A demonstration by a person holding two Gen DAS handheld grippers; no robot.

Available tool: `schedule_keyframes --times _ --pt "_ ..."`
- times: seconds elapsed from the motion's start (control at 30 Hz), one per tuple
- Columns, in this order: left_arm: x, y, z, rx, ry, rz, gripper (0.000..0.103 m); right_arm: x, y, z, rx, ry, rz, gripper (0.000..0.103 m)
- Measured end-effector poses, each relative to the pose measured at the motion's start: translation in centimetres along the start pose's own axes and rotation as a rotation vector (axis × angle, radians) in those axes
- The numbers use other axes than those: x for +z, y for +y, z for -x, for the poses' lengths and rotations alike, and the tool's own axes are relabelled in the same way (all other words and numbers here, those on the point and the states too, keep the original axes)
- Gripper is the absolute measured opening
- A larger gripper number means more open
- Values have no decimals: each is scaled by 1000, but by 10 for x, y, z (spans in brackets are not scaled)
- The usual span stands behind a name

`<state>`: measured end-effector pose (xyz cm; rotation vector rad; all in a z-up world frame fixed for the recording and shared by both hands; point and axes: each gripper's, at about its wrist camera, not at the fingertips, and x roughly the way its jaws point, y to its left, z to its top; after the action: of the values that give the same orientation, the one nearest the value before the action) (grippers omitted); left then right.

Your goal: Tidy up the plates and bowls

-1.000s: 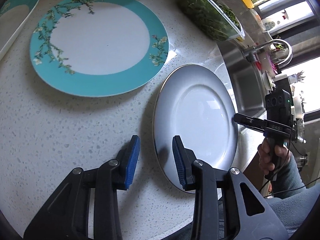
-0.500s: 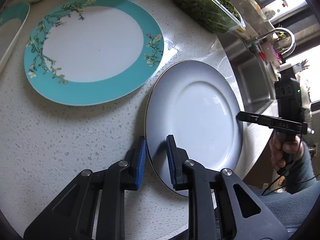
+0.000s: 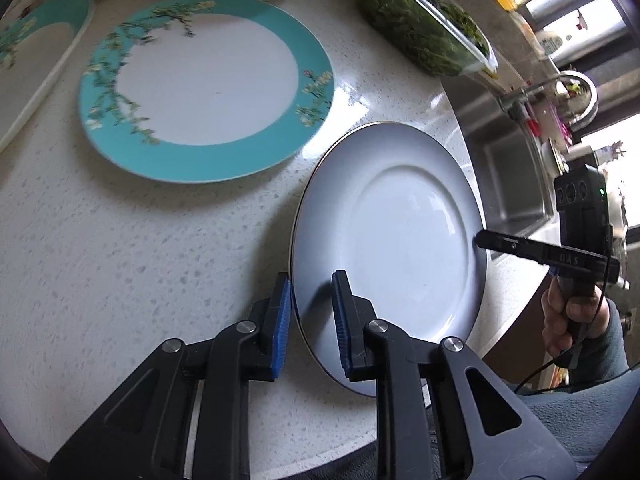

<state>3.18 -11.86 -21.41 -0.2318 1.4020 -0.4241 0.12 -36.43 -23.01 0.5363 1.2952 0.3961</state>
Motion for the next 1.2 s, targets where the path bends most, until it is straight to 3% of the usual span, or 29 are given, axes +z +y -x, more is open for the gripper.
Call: schedule_keyframes --times 0.27,0.63,0.87,1.2 --pt "-24 24 48 41 -27 81 18 -5 46 -14 40 66 63 16" --pt "-56 123 87 47 -8 159 18 -20 128 -86 34 133 94 17" --pt "-53 178 94 44 25 132 18 -22 162 -130 -6 146 66 17" --pt "-44 203 87 6 41 54 20 -23 178 -140 -91 115 62 19"
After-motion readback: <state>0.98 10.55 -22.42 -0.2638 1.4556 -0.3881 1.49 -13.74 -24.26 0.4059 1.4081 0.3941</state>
